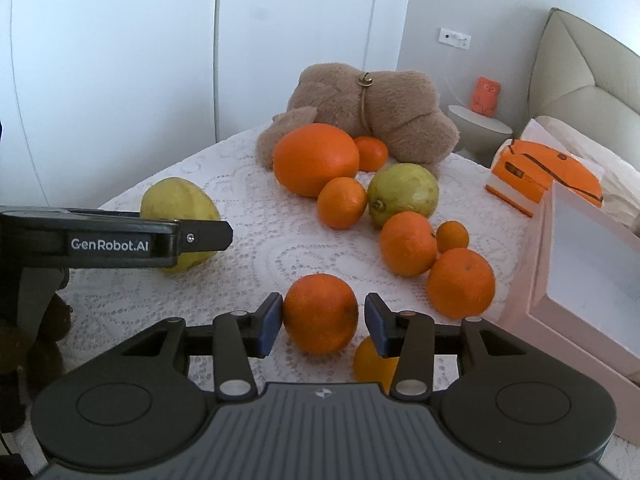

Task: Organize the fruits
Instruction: 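Close the right tool on a tangerine while the left tool holds the pear, then lower the pear into the pink box with the left tool while the right tool drops the tangerine in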

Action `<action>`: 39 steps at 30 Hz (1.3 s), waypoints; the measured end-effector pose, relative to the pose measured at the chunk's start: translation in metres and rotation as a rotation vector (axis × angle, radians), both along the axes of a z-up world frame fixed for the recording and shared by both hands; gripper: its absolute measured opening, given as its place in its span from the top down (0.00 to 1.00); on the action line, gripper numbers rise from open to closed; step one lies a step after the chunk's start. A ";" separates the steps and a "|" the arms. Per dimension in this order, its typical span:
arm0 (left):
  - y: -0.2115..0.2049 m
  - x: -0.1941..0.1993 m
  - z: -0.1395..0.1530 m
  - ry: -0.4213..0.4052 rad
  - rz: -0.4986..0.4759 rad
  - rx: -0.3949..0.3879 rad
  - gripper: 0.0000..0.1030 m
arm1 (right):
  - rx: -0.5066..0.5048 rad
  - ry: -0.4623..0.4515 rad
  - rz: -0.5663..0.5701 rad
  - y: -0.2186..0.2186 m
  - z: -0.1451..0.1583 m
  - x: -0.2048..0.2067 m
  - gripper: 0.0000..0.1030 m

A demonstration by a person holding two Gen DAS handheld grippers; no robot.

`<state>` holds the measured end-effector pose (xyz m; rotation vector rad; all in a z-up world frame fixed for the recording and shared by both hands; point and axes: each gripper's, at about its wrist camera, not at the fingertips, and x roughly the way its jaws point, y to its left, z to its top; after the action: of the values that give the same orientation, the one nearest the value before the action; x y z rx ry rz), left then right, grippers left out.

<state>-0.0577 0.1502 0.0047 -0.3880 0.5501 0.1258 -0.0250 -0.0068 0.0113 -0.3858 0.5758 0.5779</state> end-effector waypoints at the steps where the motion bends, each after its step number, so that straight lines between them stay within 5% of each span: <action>1: -0.001 0.001 0.001 0.007 0.000 0.007 0.33 | -0.015 -0.003 0.004 0.003 -0.001 0.001 0.57; 4: -0.004 0.005 0.006 0.035 -0.008 0.024 0.33 | -0.038 0.007 -0.004 0.007 0.003 0.003 0.60; 8: -0.008 0.014 0.026 0.025 -0.036 -0.008 0.33 | 0.050 0.006 -0.036 -0.011 0.030 0.005 0.61; 15: -0.078 0.052 0.146 -0.209 -0.242 0.066 0.33 | 0.247 -0.211 -0.192 -0.081 0.158 0.021 0.61; 19: -0.129 0.096 0.181 -0.212 -0.368 0.049 0.33 | 0.274 -0.266 -0.320 -0.128 0.213 0.044 0.61; 23: -0.181 0.147 0.155 -0.076 -0.465 0.059 0.33 | 0.273 -0.224 -0.453 -0.173 0.225 0.072 0.61; 30: -0.244 0.193 0.065 0.210 -0.585 0.063 0.33 | 0.224 -0.075 -0.570 -0.212 0.179 0.115 0.61; 34: -0.271 0.206 0.042 0.322 -0.656 0.198 0.31 | 0.213 -0.013 -0.598 -0.222 0.159 0.130 0.61; 39: -0.272 0.204 0.049 0.223 -0.638 0.217 0.36 | 0.209 0.045 -0.587 -0.222 0.140 0.142 0.61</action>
<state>0.1459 -0.1217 0.0538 0.0263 0.8473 -0.3876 0.1170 -0.2291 0.1514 0.0034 0.6304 0.0789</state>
